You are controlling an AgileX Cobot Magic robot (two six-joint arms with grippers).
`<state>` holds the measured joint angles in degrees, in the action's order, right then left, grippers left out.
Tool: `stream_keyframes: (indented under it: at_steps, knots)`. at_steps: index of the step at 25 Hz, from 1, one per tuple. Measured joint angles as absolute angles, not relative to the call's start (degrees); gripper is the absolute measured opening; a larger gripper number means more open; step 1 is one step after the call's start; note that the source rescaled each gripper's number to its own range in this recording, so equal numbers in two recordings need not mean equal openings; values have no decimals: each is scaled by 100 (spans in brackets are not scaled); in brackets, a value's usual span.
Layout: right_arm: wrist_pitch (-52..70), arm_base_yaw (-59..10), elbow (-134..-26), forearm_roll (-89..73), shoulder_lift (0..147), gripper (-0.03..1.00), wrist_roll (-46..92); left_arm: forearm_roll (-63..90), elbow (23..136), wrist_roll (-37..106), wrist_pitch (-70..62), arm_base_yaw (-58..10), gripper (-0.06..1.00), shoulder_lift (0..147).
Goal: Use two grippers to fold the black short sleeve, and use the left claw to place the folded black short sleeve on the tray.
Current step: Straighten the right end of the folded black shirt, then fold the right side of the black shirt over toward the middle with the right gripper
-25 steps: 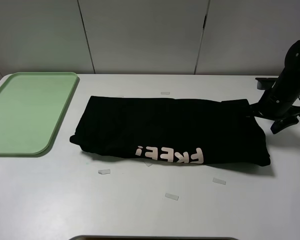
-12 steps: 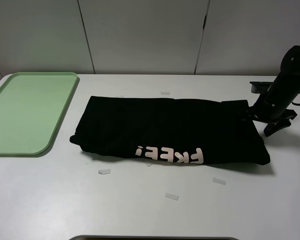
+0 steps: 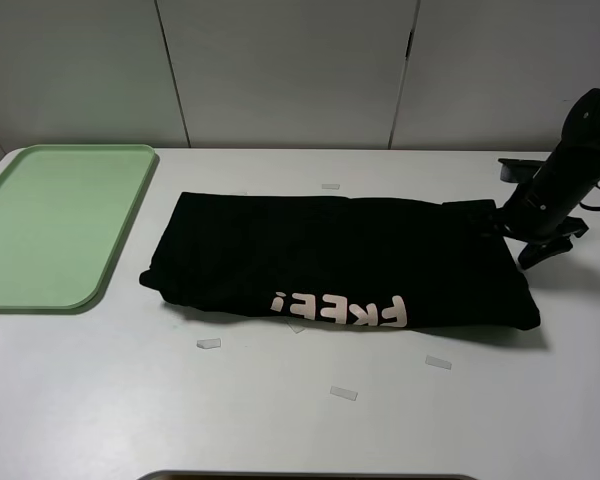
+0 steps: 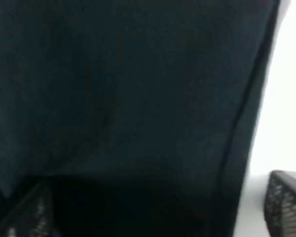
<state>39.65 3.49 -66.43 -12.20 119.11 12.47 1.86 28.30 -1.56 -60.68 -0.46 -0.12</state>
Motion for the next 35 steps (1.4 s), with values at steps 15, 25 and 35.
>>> stream_keyframes:
  at_steps: [15, 25, 35]
  knots:
    - [3927, 380, -6655, -1666, 11996, 21, 1445, 186, 2830, -156, -6062, -46, 98, -12]
    - [3927, 380, -6661, -1704, 11996, 0, 1485, 186, 2830, -156, -6062, -46, 98, -12]
    - [3953, 380, -6593, -1162, 11487, 0, 1333, 186, 2830, -156, -6062, -46, 98, -12]
